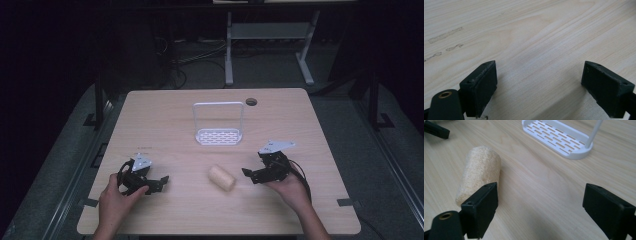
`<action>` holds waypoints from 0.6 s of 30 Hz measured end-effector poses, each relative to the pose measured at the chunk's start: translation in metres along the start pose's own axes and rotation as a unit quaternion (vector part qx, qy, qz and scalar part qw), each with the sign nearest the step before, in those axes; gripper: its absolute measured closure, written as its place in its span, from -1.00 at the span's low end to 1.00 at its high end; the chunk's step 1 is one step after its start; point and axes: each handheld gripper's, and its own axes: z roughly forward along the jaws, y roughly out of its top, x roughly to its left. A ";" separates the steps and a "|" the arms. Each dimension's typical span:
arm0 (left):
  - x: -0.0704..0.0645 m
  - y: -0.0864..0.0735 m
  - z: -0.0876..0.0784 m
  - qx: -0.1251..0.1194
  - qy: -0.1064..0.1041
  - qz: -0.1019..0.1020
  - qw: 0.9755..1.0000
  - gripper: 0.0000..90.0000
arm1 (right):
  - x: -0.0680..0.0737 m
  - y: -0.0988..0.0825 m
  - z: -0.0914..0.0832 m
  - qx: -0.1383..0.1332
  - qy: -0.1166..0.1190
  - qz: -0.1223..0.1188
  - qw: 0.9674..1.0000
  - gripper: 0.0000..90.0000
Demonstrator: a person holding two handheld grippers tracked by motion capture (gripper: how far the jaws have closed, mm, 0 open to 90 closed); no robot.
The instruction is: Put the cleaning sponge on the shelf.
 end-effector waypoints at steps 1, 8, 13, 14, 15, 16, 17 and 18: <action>0.000 0.000 0.000 0.000 0.000 0.000 1.000 -0.72 | 0.001 0.002 0.001 -0.001 0.003 0.002 1.000 -0.71; 0.000 0.000 0.000 0.000 0.000 0.000 1.000 -0.72 | 0.004 0.008 0.005 -0.002 0.009 -0.007 1.000 -0.71; 0.000 0.000 0.000 0.000 0.000 0.000 1.000 -0.72 | 0.010 0.014 0.009 -0.004 0.019 -0.012 1.000 -0.71; 0.000 0.000 0.000 0.000 0.000 0.000 1.000 -0.72 | 0.010 0.014 0.009 -0.004 0.019 -0.012 1.000 -0.71; 0.000 0.000 0.000 0.000 0.000 0.000 1.000 -0.72 | 0.011 0.015 0.011 -0.004 0.019 -0.014 1.000 -0.71; 0.000 0.000 0.000 0.000 0.000 0.000 1.000 -0.72 | 0.012 0.017 0.012 -0.004 0.021 -0.014 1.000 -0.71; 0.000 0.000 0.000 0.000 0.000 0.000 1.000 -0.72 | 0.014 0.018 0.013 -0.005 0.024 -0.016 1.000 -0.71; 0.000 0.000 0.000 0.000 0.000 0.000 1.000 -0.72 | 0.014 0.018 0.013 -0.005 0.024 -0.016 1.000 -0.71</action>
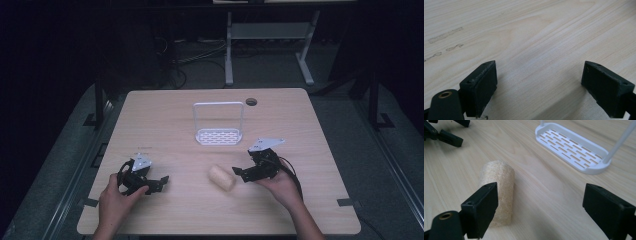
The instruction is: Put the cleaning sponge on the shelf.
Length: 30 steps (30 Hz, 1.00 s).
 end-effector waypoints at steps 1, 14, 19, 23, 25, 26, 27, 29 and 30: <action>0.000 0.000 0.000 0.000 0.000 0.000 1.000 -0.72 | 0.001 0.002 0.002 -0.001 0.003 -0.003 1.000 -0.71; 0.000 0.000 0.000 0.000 0.000 0.000 1.000 -0.72 | 0.011 0.008 0.010 0.003 0.014 -0.010 1.000 -0.71; 0.000 0.000 0.000 0.000 0.000 0.000 1.000 -0.72 | 0.016 0.011 0.014 0.001 0.021 -0.017 1.000 -0.71; 0.000 0.000 0.000 0.000 0.000 0.000 1.000 -0.72 | 0.022 0.013 0.019 0.004 0.027 -0.022 0.999 -0.71; 0.000 0.000 0.000 0.000 0.000 0.000 1.000 -0.72 | 0.024 0.013 0.021 0.005 0.030 -0.025 0.999 -0.71; 0.000 0.000 0.000 0.000 0.000 0.000 1.000 -0.72 | 0.024 0.013 0.021 0.005 0.030 -0.025 0.999 -0.71; 0.000 0.000 0.000 0.000 0.000 0.000 1.000 -0.72 | 0.025 0.013 0.022 0.007 0.030 -0.026 0.999 -0.71; 0.000 0.000 0.000 0.000 0.000 0.000 1.000 -0.72 | 0.029 0.013 0.025 0.009 0.034 -0.027 0.999 -0.71; 0.000 0.000 0.000 0.000 0.000 0.000 1.000 -0.72 | 0.029 0.013 0.025 0.009 0.034 -0.027 0.999 -0.71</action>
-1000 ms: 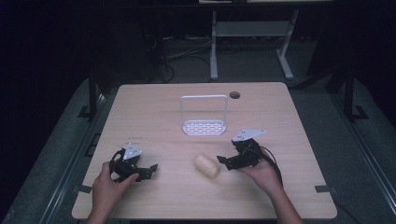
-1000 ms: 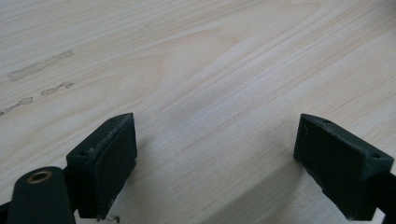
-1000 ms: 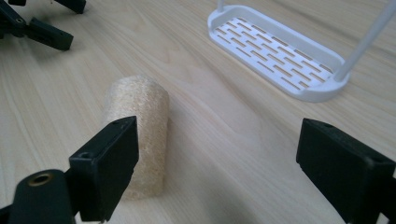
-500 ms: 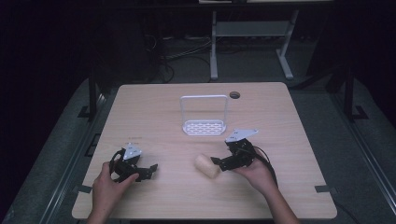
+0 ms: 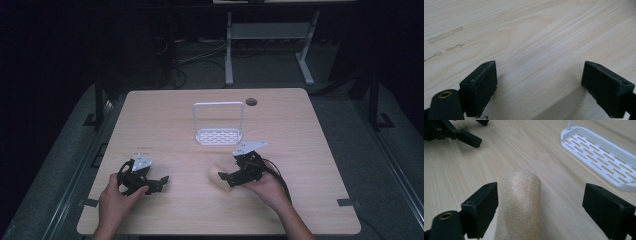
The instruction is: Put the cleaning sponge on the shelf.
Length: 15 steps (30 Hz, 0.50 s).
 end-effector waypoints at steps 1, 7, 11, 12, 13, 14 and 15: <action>0.000 0.000 0.000 0.000 0.000 0.000 1.000 -0.72 | 0.000 0.000 0.001 0.001 0.000 -0.003 1.000 -0.71; 0.000 0.000 0.000 0.000 0.000 0.000 1.000 -0.72 | 0.005 -0.001 0.005 0.006 0.006 -0.004 1.000 -0.71; 0.000 0.000 0.000 0.000 0.000 0.000 1.000 -0.72 | 0.009 -0.003 0.009 0.010 0.008 -0.010 1.000 -0.70; 0.000 0.000 0.000 0.000 0.000 0.000 1.000 -0.72 | 0.009 -0.003 0.009 0.010 0.008 -0.010 1.000 -0.70; 0.000 0.000 0.000 0.000 0.000 0.001 1.000 -0.72 | 0.009 -0.004 0.010 0.011 0.008 -0.010 1.000 -0.70; 0.000 0.000 0.000 0.000 0.000 0.000 1.000 -0.72 | 0.010 -0.004 0.011 0.012 0.008 -0.011 1.000 -0.70; 0.000 0.000 0.000 0.000 0.000 0.000 1.000 -0.72 | 0.011 -0.005 0.013 0.016 0.009 -0.011 1.000 -0.70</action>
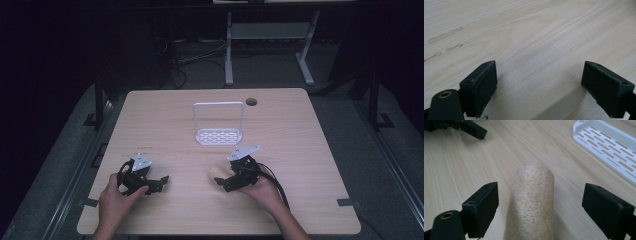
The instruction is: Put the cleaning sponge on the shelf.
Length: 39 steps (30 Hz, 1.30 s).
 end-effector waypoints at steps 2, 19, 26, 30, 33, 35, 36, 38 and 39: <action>0.000 0.000 0.000 0.000 0.000 0.000 1.000 -0.72 | 0.001 -0.001 0.002 0.002 0.001 0.001 1.000 -0.69; 0.000 0.000 0.000 0.000 0.000 0.000 1.000 -0.72 | 0.008 -0.008 0.017 0.022 0.003 -0.007 1.000 -0.67; 0.000 0.000 0.000 0.000 0.000 0.000 1.000 -0.72 | 0.010 -0.010 0.023 0.027 0.002 -0.010 1.000 -0.67; 0.000 0.000 0.000 0.000 0.000 0.000 1.000 -0.72 | 0.011 -0.012 0.026 0.031 0.002 -0.010 0.999 -0.66; 0.000 0.000 0.000 0.000 0.000 0.000 1.000 -0.72 | 0.010 -0.012 0.026 0.033 0.001 -0.013 0.999 -0.66; 0.000 0.000 0.000 0.000 0.000 0.000 1.000 -0.72 | 0.010 -0.012 0.026 0.032 0.001 -0.012 0.999 -0.60; 0.000 0.000 0.000 0.000 0.000 0.000 1.000 -0.72 | 0.010 -0.012 0.026 0.031 0.001 -0.012 0.999 -0.57; 0.000 0.000 0.000 0.000 0.000 0.000 1.000 -0.72 | 0.011 -0.012 0.025 0.029 -0.001 -0.009 1.000 -0.52; 0.000 0.000 0.000 0.000 0.000 0.000 1.000 -0.72 | 0.010 -0.012 0.025 0.029 -0.001 -0.009 1.000 -0.50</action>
